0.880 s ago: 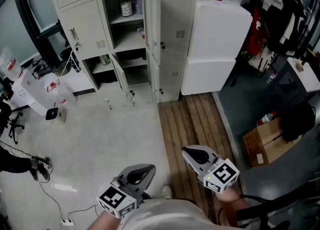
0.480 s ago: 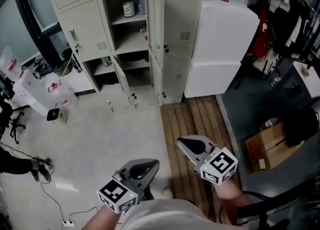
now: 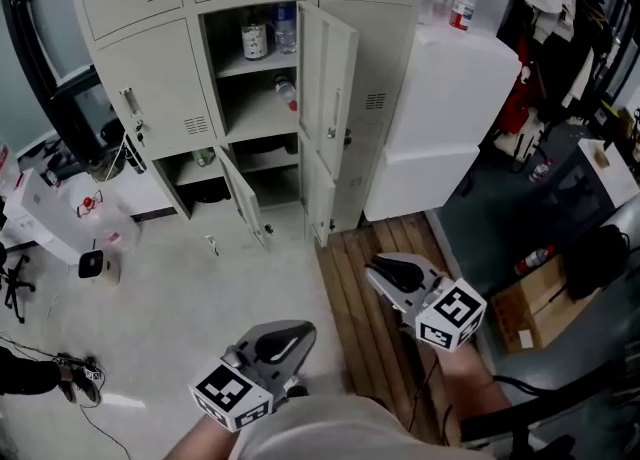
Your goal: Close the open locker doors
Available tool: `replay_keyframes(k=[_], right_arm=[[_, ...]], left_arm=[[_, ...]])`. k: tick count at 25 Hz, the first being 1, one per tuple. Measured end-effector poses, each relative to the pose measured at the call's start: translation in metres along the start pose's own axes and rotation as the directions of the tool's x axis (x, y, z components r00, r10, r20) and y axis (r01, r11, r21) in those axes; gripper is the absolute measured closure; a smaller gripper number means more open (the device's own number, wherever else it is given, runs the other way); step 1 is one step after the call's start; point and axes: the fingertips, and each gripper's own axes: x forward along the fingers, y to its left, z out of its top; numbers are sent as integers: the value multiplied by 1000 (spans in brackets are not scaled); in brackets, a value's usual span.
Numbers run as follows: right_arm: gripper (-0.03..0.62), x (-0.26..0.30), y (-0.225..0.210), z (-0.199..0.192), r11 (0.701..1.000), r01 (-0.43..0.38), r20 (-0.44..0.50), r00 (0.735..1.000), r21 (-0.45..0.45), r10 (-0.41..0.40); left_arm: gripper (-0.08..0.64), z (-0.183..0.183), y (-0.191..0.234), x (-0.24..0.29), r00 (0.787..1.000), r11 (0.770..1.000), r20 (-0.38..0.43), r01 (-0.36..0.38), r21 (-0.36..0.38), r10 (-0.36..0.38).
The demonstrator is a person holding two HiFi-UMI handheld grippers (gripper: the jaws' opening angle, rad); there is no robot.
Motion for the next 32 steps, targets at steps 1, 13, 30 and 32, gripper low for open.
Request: replay_keyframes(k=[1, 13, 30, 32], right_arm=[[569, 9, -10, 6, 1000, 24, 10, 1000, -1, -24], [488, 102, -128, 54, 996, 85, 121, 989, 27, -87], [456, 167, -263, 108, 929, -371, 248, 898, -22, 364], [450, 172, -262, 110, 909, -416, 253, 877, -29, 410]], left_arm=[[548, 3, 12, -3, 1000, 1000, -5, 8, 6, -8], [528, 27, 121, 27, 998, 999, -40, 46, 20, -45], [529, 88, 214, 160, 997, 997, -33, -74, -20, 74], [529, 89, 219, 165, 996, 997, -41, -78, -20, 77]])
